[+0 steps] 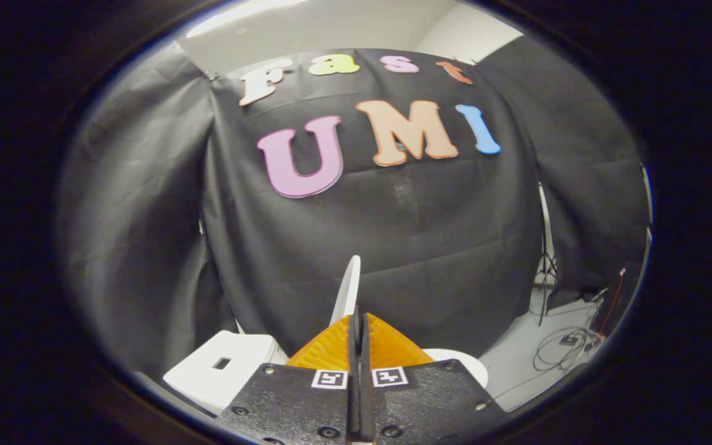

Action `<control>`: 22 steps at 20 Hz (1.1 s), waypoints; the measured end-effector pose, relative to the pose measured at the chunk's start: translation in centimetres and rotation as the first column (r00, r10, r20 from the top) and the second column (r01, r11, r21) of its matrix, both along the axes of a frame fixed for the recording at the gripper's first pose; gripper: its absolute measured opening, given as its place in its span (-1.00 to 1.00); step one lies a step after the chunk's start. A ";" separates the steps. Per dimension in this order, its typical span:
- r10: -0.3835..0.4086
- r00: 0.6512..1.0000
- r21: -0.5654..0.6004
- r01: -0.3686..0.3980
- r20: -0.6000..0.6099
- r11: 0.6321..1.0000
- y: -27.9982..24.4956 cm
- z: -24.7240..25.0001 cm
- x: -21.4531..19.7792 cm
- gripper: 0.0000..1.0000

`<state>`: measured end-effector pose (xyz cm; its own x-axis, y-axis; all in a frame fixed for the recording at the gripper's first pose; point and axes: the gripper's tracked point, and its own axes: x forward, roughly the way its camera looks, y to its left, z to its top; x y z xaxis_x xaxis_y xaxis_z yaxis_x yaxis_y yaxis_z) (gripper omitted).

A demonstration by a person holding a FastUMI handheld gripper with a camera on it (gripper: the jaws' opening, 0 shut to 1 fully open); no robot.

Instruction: Open the toilet lid.

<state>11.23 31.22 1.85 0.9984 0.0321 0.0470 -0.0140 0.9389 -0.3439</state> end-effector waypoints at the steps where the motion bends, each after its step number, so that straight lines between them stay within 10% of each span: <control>1: 0.020 1.000 -0.015 -0.020 0.000 1.000 0.9 -0.1 -0.2 -0.99; 15: 0.274 0.956 -0.175 -0.289 -0.104 0.941 14.7 -6.7 -1.0 -0.75; 22: 0.291 0.940 -0.148 -0.318 -0.179 0.937 15.5 -10.1 -0.5 0.00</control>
